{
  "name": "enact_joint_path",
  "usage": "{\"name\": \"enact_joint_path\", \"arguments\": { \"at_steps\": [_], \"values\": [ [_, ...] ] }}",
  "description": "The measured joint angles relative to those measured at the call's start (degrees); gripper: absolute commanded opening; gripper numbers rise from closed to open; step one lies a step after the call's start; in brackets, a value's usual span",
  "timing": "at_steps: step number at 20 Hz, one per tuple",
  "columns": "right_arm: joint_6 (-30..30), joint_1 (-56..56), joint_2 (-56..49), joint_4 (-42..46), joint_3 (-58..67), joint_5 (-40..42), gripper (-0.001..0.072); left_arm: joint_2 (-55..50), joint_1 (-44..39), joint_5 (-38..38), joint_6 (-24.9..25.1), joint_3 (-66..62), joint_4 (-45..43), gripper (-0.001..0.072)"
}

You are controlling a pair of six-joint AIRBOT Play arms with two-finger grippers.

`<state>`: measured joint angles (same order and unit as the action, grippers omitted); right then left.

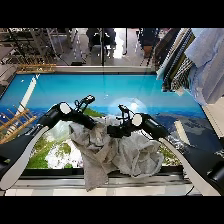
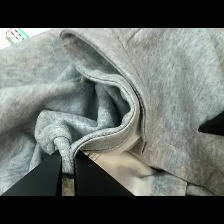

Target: Fold the clothes and pants, and hang the long-sleeved shirts on hangers.

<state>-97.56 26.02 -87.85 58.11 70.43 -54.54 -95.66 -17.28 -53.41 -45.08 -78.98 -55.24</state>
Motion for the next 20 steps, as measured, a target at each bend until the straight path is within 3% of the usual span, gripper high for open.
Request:
{"name": "enact_joint_path", "arguments": {
  "at_steps": [5,11,14,17,18,19,20],
  "values": [
    [1.5,0.0,2.4,8.1,13.9,-11.1,0.0028,3.1,3.4,-5.2,-0.6,-8.9,0.2,0.0022],
    [9.5,0.0,13.3,12.3,40.2,-18.7,0.0026,14.9,11.6,-15.4,-14.3,-34.8,0.7,0.0022],
    [11.1,-0.5,18.5,15.7,41.9,-22.8,0.0026,20.4,14.3,-21.4,-18.9,-36.2,0.6,0.0022],
    [10.5,-3.9,19.6,16.8,34.3,-27.5,0.0029,22.6,14.4,-27.7,-22.7,-28.1,0.6,0.0021],
    [10.1,-5.8,19.4,15.6,29.9,-27.6,0.0192,23.0,14.1,-28.6,-23.4,-23.8,0.4,0.0021],
    [10.0,-8.0,18.9,14.3,25.2,-26.6,0.0487,23.2,13.7,-28.8,-23.8,-19.4,0.4,0.0021],
    [10.1,-10.0,18.1,12.6,20.9,-24.9,0.0554,23.4,13.1,-28.2,-24.0,-14.6,0.3,0.0021]
  ]
}}
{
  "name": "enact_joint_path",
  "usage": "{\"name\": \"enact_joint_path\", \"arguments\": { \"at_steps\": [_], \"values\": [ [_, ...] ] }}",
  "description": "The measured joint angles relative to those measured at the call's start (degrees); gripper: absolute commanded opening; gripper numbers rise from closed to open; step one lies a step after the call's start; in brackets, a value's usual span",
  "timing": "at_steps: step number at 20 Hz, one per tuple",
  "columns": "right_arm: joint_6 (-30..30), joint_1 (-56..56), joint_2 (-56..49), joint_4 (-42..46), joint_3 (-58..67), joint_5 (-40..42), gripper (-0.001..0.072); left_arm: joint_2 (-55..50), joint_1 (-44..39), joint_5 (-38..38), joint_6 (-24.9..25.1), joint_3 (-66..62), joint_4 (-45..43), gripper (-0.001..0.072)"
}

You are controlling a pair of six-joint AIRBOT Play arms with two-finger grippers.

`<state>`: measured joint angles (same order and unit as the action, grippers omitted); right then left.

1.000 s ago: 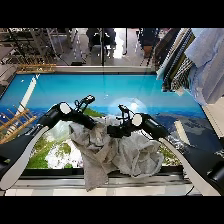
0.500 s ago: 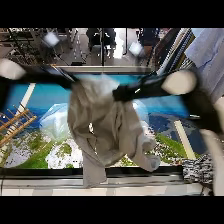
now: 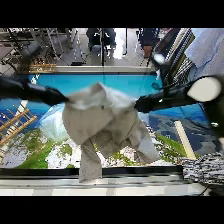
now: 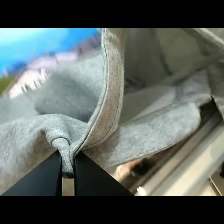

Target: Fold the clothes and pants, and hang the long-sleeved shirts on hangers.

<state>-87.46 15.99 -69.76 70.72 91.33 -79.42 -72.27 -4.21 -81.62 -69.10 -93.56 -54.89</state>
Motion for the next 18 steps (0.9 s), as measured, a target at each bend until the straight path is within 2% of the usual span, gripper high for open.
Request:
{"name": "enact_joint_path", "arguments": {
  "at_steps": [1,2,3,5,6,7,13,18],
  "values": [
    [0.9,-1.8,-1.0,-1.8,-3.8,1.3,0.0552,0.0,-0.7,1.4,-0.2,4.3,-0.2,0.0021],
    [2.3,-3.2,-2.2,-4.2,-7.1,2.4,0.0504,-0.1,-1.6,2.9,-0.2,8.2,-0.3,0.0022],
    [4.2,-3.8,-3.2,-6.1,-9.8,2.9,0.0504,-0.6,-2.7,4.1,0.3,11.7,0.1,0.0021],
    [8.5,-2.6,-4.5,-8.5,-13.3,4.2,0.0533,-2.4,-4.9,5.8,1.0,16.1,0.1,0.0022],
    [10.1,-0.9,-4.8,-9.3,-14.3,5.3,0.0581,-3.4,-5.9,6.4,1.2,17.5,0.1,0.0022],
    [11.4,1.6,-5.1,-9.2,-15.1,7.7,0.0585,-4.3,-6.8,6.8,1.4,18.4,0.1,0.0022],
    [14.2,17.0,-8.5,-2.6,-16.2,29.3,0.0598,-4.7,-8.0,5.7,1.9,20.4,0.1,0.0022],
    [15.3,20.9,-12.6,-5.0,-15.6,35.5,0.0597,1.3,-4.1,3.3,2.0,20.7,0.1,0.0022]
  ]
}}
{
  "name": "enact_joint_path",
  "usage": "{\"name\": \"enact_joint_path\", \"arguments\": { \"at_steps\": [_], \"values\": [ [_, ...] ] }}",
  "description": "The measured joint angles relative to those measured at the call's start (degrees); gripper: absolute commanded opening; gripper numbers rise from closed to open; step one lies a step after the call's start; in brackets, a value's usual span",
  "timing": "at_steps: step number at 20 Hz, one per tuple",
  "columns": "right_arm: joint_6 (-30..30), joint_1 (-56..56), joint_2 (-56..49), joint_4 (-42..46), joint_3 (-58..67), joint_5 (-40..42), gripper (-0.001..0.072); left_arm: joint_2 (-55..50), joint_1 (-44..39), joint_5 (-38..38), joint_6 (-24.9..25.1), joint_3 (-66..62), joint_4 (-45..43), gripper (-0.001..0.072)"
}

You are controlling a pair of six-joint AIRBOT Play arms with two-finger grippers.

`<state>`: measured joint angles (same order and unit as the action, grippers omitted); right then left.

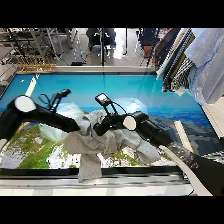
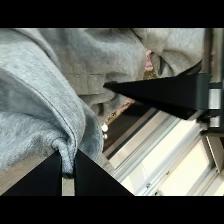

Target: Fold the clothes and pants, and hang the long-sleeved shirts on hangers.

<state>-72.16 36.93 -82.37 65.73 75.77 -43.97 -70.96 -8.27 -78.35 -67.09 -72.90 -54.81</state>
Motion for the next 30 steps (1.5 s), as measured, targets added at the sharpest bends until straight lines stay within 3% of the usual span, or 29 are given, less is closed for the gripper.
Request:
{"name": "enact_joint_path", "arguments": {
  "at_steps": [6,9,10,11,15,21,22,24,25,28,30],
  "values": [
    [0.6,2.0,-3.4,-6.4,0.1,4.1,0.0551,3.6,1.4,-0.7,1.2,0.0,0.0,0.0022],
    [-7.9,2.2,-5.5,2.7,0.1,7.4,0.0342,4.0,1.5,-1.0,1.3,0.0,0.0,0.0022],
    [-11.0,2.2,-6.0,6.2,0.1,8.2,0.0129,4.0,1.5,-1.0,1.4,0.0,0.0,0.0022],
    [-13.4,2.3,-6.5,8.9,0.1,8.8,0.0039,4.1,1.5,-1.0,1.5,0.0,0.0,0.0022],
    [-18.6,1.8,-6.0,16.5,2.5,6.1,0.0027,4.2,1.9,-1.2,1.5,0.0,0.1,0.0022],
    [-20.0,-2.9,3.5,22.6,23.3,-20.1,0.0026,4.2,2.7,2.8,1.5,-2.3,5.0,0.0022],
    [-20.5,-3.4,4.5,22.6,26.8,-23.4,0.0026,4.2,2.3,4.5,1.4,-2.6,6.0,0.0044],
    [-21.5,-3.9,5.3,22.1,31.0,-28.0,0.0027,4.0,1.4,7.9,0.7,-3.1,7.8,0.0482],
    [-21.9,-4.1,5.0,21.4,32.2,-29.6,0.0027,4.0,1.1,9.0,0.4,-3.3,8.4,0.056],
    [-22.7,-4.3,1.9,17.9,34.3,-32.2,0.0027,4.4,2.6,8.9,-0.6,-3.5,8.3,0.0559],
    [-23.0,-4.2,-1.1,15.0,34.9,-33.1,0.0027,5.5,6.8,6.5,-2.1,-3.6,3.5,0.0558]
  ]
}}
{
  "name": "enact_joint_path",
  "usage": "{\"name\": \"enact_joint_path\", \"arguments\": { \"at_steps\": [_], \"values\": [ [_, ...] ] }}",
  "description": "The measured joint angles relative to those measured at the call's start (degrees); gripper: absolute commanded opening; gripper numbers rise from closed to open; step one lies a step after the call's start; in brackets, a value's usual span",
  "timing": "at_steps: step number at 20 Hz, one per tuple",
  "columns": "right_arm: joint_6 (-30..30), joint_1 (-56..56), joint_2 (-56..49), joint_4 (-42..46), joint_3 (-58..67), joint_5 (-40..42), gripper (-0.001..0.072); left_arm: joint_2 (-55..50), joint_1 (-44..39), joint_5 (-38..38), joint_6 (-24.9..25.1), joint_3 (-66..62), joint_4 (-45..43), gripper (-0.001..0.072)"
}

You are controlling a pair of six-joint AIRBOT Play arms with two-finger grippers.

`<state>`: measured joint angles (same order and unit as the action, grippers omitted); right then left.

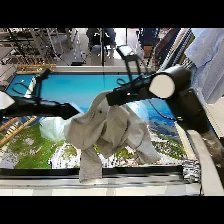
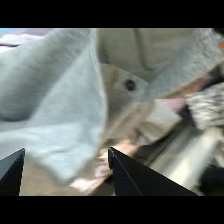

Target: Fold the clothes and pants, and hang the long-sleeved shirts on hangers.

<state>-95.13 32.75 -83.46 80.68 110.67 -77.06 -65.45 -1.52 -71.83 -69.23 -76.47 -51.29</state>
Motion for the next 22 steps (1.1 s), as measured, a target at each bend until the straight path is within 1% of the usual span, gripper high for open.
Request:
{"name": "enact_joint_path", "arguments": {
  "at_steps": [2,3,4,5,7,8,10,13,15,18,20,21,22],
  "values": [
    [0.0,0.7,-2.9,-2.3,0.3,-0.5,0.0028,1.3,6.7,-3.0,-1.7,0.0,-9.2,0.0566],
    [0.0,1.1,-4.0,-3.0,0.4,-0.6,0.0028,1.8,11.3,-3.5,-3.4,0.0,-15.4,0.0627],
    [0.3,1.7,-5.0,-3.5,0.5,-0.5,0.0028,2.1,16.0,-3.5,-5.2,0.1,-21.2,0.0643],
    [0.9,2.1,-5.9,-3.9,0.5,-0.2,0.0028,2.3,21.8,-2.9,-7.3,0.1,-25.8,0.0643],
    [2.4,2.8,-6.9,-4.5,0.6,0.1,0.0028,1.7,33.7,-0.2,-11.5,0.2,-30.8,0.0643],
    [3.3,3.1,-7.2,-4.5,0.6,0.3,0.0028,0.9,39.4,1.8,-13.4,0.2,-31.7,0.0643],
    [4.9,3.3,-7.6,-3.9,0.6,0.5,0.0028,-1.9,50.7,6.8,-16.4,0.1,-29.7,0.0643],
    [6.3,3.5,-7.9,-2.2,0.6,2.6,0.0028,-8.6,61.2,13.8,-17.8,0.0,-24.7,0.0639],
    [6.7,3.5,-8.3,-1.5,0.6,5.2,0.0028,-13.7,64.2,18.6,-17.9,-0.2,-22.8,0.0636],
    [7.0,3.5,-8.7,-1.0,0.6,8.9,0.0028,-21.0,64.1,24.3,-16.1,-1.8,-19.6,0.0632],
    [7.0,3.5,-8.9,-0.9,0.6,10.3,0.0028,-25.5,62.6,26.6,-15.2,-3.4,-18.8,0.044],
    [7.0,3.5,-9.0,-1.0,0.6,10.6,0.0028,-27.2,61.9,27.5,-15.1,-3.9,-18.4,0.0381],
    [6.9,3.5,-9.1,-1.0,0.6,10.9,0.0028,-28.7,61.2,28.1,-15.0,-4.3,-18.2,0.0294]
  ]
}}
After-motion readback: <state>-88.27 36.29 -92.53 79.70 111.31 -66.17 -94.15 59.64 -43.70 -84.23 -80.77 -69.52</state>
